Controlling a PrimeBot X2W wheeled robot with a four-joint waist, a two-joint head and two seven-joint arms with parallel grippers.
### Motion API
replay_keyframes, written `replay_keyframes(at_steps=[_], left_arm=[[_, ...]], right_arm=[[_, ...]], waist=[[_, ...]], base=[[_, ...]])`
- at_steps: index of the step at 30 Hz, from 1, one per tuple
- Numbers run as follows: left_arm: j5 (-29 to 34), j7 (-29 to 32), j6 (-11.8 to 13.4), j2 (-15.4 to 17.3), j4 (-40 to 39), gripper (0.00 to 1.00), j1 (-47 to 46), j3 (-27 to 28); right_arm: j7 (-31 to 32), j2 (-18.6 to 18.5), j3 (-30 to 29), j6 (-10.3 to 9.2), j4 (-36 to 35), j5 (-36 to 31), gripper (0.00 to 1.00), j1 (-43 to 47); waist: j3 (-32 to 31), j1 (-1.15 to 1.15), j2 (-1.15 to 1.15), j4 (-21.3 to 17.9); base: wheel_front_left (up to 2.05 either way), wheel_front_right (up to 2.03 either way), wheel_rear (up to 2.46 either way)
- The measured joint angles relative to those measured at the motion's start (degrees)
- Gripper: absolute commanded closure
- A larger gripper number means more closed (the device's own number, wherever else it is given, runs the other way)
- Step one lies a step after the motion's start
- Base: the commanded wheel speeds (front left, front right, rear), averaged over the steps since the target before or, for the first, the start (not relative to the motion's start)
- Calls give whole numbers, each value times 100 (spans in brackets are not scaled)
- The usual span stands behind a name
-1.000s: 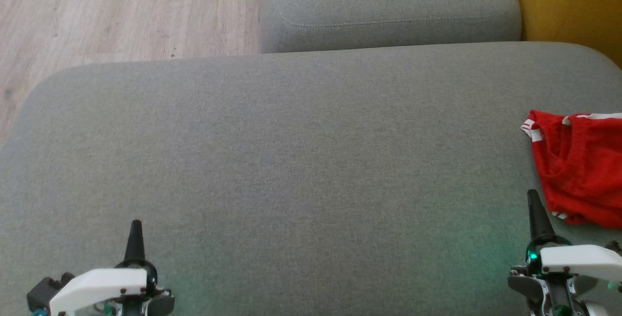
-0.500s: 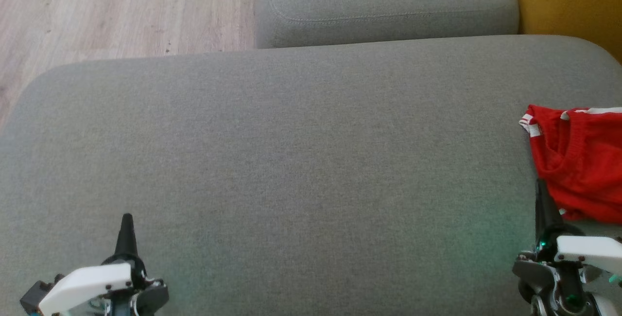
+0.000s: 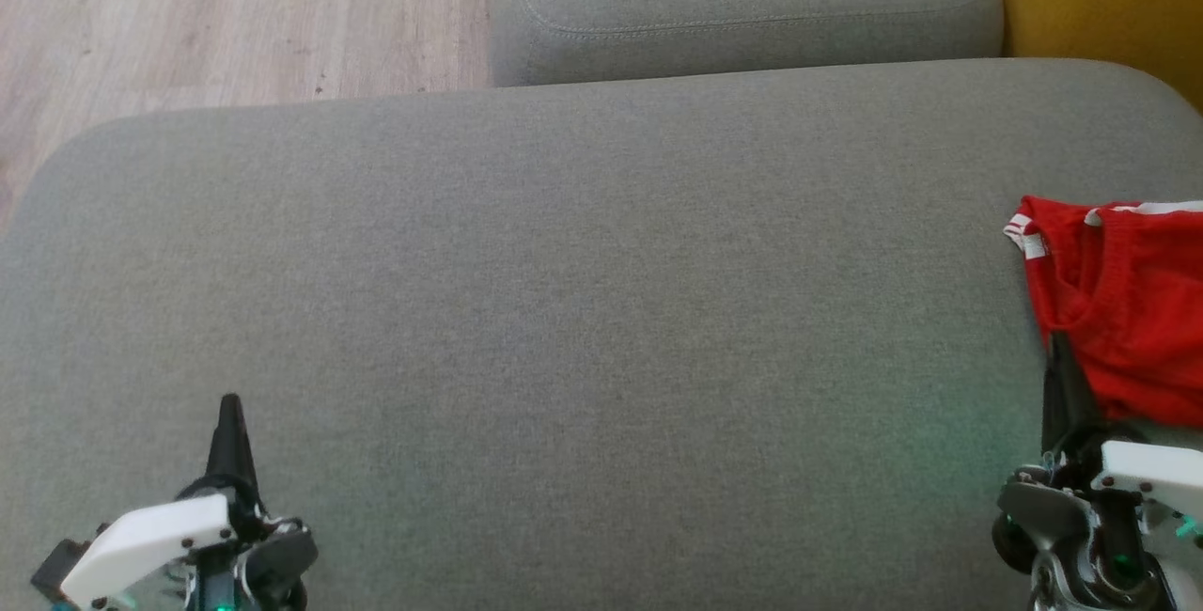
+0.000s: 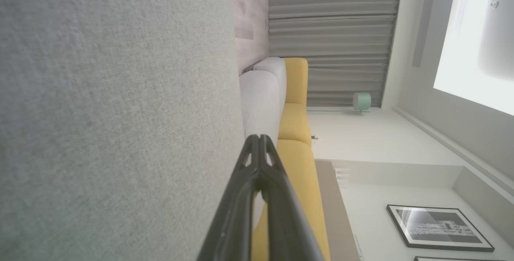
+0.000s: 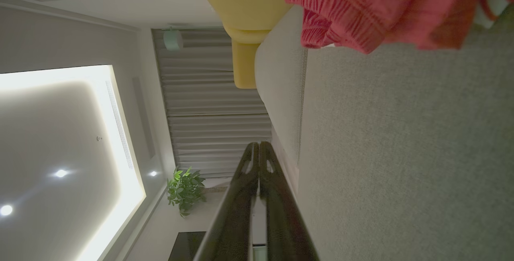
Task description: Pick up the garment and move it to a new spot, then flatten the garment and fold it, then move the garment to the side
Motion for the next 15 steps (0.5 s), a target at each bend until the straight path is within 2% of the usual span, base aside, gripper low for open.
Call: replay_keyframes(at_steps=[15], left_arm=[[1,7,0,-3,0,100,-15,5]], right_arm=[[15,0,-16,0,1,0,100,-1]], waist=[[0,0,0,0]], base=[[0,0,0]])
